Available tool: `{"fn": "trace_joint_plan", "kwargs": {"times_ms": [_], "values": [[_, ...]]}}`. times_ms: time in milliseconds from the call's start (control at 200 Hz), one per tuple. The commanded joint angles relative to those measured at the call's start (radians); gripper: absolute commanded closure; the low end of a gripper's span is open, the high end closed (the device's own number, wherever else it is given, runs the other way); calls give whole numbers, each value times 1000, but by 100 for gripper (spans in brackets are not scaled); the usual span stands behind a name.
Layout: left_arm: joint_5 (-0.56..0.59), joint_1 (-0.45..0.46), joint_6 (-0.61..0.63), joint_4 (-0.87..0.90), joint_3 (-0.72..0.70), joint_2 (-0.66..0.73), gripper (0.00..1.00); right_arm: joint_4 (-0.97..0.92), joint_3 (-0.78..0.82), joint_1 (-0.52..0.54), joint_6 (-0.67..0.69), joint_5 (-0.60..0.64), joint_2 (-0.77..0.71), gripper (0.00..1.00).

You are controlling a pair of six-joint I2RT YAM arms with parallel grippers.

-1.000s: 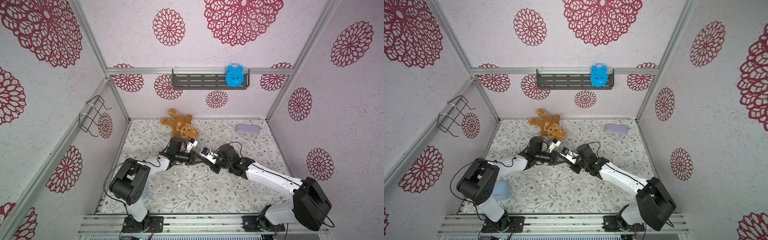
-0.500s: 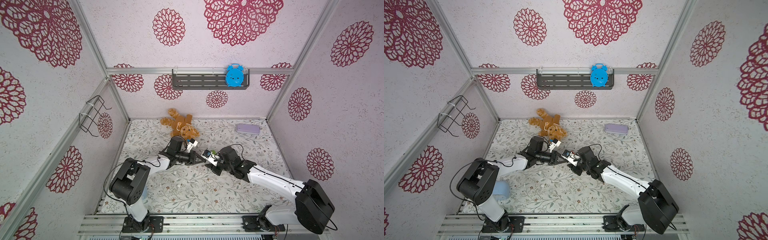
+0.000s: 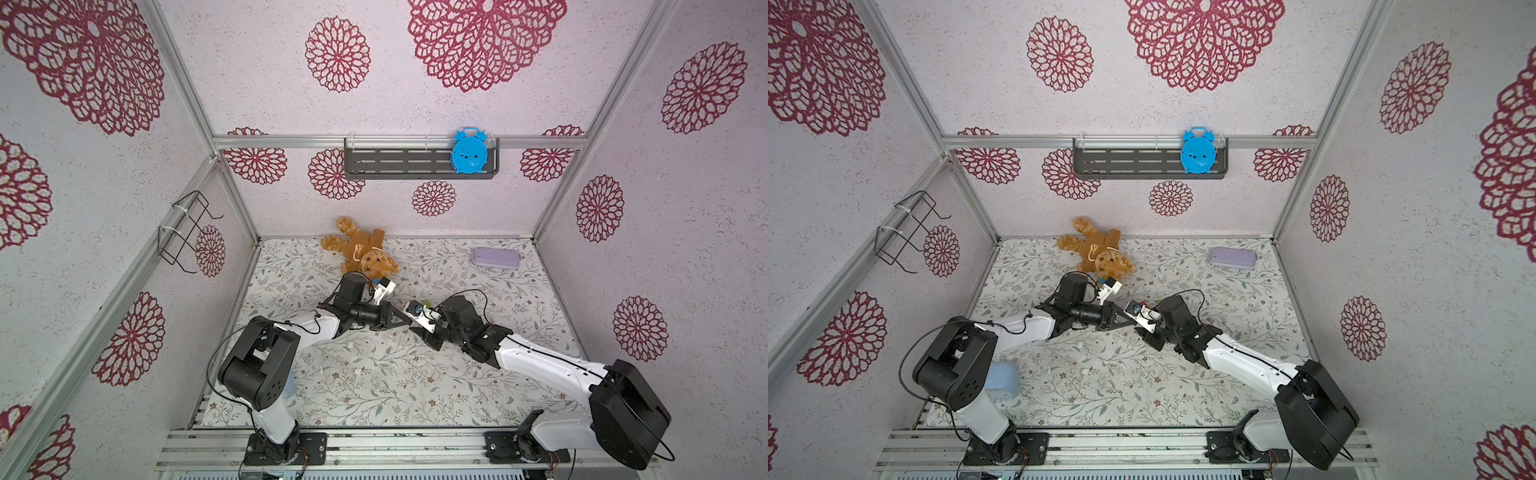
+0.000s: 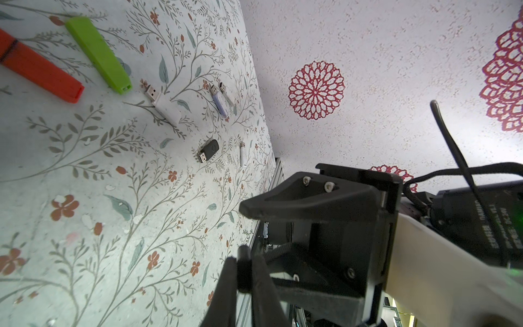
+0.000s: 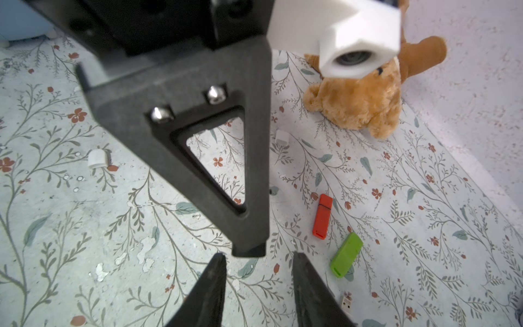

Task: Close the usb drive cover
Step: Pick up the cover from the center of the board.

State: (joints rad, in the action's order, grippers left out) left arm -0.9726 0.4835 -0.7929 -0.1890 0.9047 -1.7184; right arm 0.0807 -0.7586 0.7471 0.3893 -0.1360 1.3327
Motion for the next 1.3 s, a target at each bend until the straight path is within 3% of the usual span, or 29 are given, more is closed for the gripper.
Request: {"fn": "trace_joint_plan", "kwargs": {"times_ms": [0, 210, 280, 670, 1296], "values": [[4, 3, 18, 10, 22, 28, 89, 51, -11, 5, -17, -17, -16, 62], [-5, 3, 12, 2, 19, 31, 88, 57, -18, 6, -22, -20, 0, 65], [-9, 3, 12, 1, 19, 29, 88, 56, -22, 6, -23, -25, 6, 71], [-15, 3, 16, 8, 21, 20, 87, 31, -42, 6, -27, -45, 4, 81], [-11, 5, 30, 36, 34, 7, 85, 16, -48, 5, -18, -56, -13, 82]]}}
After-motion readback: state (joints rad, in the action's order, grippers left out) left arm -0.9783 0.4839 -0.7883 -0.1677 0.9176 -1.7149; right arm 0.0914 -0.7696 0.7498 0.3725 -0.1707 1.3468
